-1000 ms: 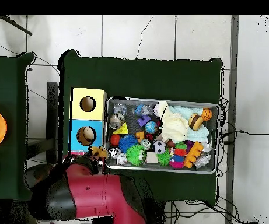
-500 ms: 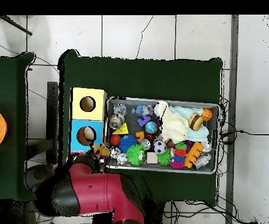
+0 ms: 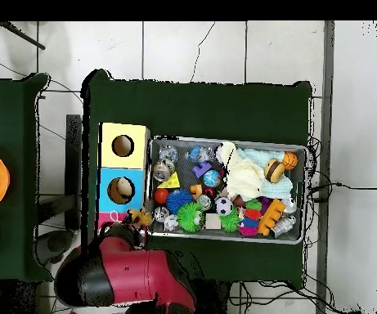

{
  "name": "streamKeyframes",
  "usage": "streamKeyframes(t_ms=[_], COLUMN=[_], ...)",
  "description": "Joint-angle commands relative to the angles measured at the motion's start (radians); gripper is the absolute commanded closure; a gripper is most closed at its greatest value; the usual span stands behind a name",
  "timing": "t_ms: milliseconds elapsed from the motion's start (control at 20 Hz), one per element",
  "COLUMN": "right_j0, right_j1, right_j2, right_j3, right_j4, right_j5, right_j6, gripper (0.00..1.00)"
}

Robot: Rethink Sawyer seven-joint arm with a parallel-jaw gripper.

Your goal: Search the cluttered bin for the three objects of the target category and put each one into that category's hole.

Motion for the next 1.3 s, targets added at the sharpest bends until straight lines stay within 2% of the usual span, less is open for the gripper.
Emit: streamKeyframes(t_ms=[50, 200, 400, 600, 1150, 1300], right_j0=[0.001, -0.015, 0.005, -0.001, 0.076, 0.095], right_j1=[0.071, 0.07, 0.042, 0.046, 0.019, 0.011], right_j2=[0.016, 0.044, 0.048, 0.08, 0.063, 0.063], right_j3=[0.112, 0.138, 0.158, 0.184, 0.188, 0.211], right_j4=[0.068, 0.089, 0.12, 0.151, 0.238, 0.259], right_j5=[-0.069, -0.088, -0.065, -0.094, -0.054, -0.067], right_j6=[0.257, 0.24, 0.242, 0.24, 0.256, 0.263], gripper=[1.0, 1.0, 1.0, 1.0, 1.0, 1.0])
